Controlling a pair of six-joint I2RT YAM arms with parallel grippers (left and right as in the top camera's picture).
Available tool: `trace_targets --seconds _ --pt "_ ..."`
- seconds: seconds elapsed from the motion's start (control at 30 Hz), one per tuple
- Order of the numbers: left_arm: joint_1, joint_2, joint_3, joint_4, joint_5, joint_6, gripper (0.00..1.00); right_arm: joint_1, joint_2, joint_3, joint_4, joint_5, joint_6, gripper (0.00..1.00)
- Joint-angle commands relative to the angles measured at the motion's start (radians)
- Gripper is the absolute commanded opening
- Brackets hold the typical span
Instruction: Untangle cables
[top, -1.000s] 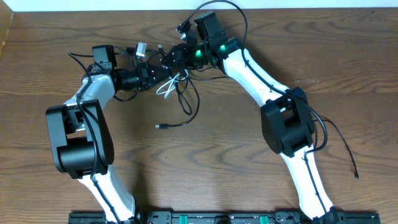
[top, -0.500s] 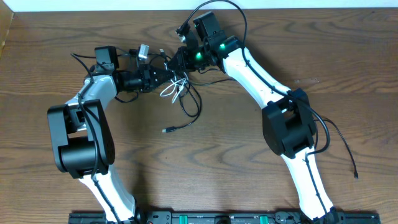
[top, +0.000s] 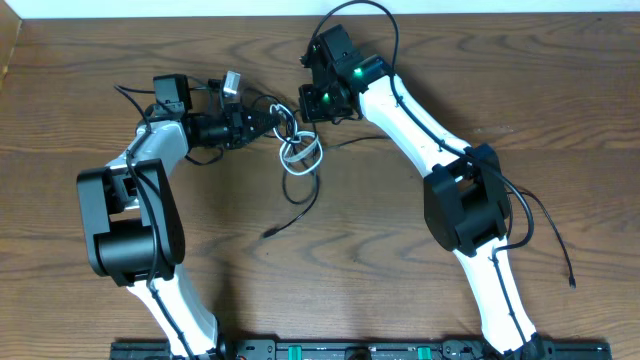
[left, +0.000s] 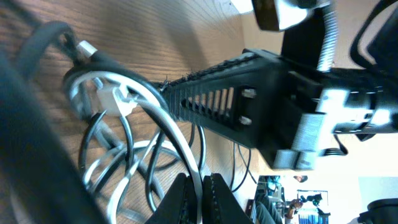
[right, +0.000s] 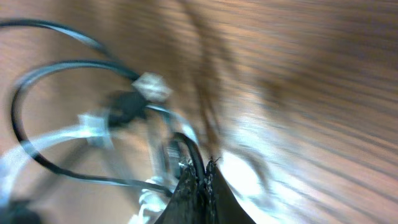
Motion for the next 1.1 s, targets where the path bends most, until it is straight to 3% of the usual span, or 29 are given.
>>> trace_targets --seconds 0.0,0.23,0.3,0.37,0.4,0.43,0.5,0.6,0.73,0.8,0.83,0.9,1.07 --pt "0.023 -0.004 0.009 0.001 0.037 0.023 0.07 -0.008 0.003 -0.008 -0.025 0.204 -0.032 0.01" --pt "0.070 -0.004 0.009 -0.010 0.038 0.020 0.07 -0.013 0.003 -0.008 -0.045 0.296 -0.032 0.01" --pt "0.080 -0.004 0.009 -0.019 0.038 0.020 0.08 -0.017 0.003 -0.008 -0.036 0.233 -0.043 0.01" --pt "0.084 -0.004 0.009 -0.022 0.037 0.020 0.07 -0.019 0.003 -0.008 0.002 0.048 -0.147 0.03" --pt "0.084 -0.004 0.009 -0.022 0.037 0.021 0.08 -0.021 0.003 -0.008 0.013 -0.013 -0.176 0.11" --pt "0.083 -0.004 0.009 -0.021 0.037 0.020 0.07 -0.024 0.003 -0.008 0.038 -0.141 -0.198 0.27" --pt "0.083 -0.004 0.009 -0.021 0.037 0.021 0.07 -0.031 0.003 -0.008 0.075 -0.291 -0.192 0.34" --pt "0.084 -0.004 0.009 -0.021 0.037 0.021 0.07 -0.042 0.003 -0.008 0.123 -0.410 -0.071 0.35" --pt "0.083 -0.004 0.009 -0.021 0.038 0.027 0.08 -0.052 0.003 -0.008 0.156 -0.443 0.201 0.33" --pt "0.083 -0.004 0.009 -0.022 0.038 0.044 0.07 -0.053 0.003 -0.008 0.172 -0.457 0.292 0.39" --pt "0.083 -0.004 0.009 -0.022 0.038 0.052 0.08 -0.053 0.003 -0.008 0.178 -0.457 0.325 0.38" --pt "0.083 -0.004 0.009 -0.027 0.039 0.083 0.07 -0.050 0.003 -0.008 0.177 -0.457 0.343 0.47" --pt "0.079 -0.004 0.009 -0.044 0.039 0.156 0.07 -0.018 0.003 -0.008 0.211 -0.463 0.374 0.38"
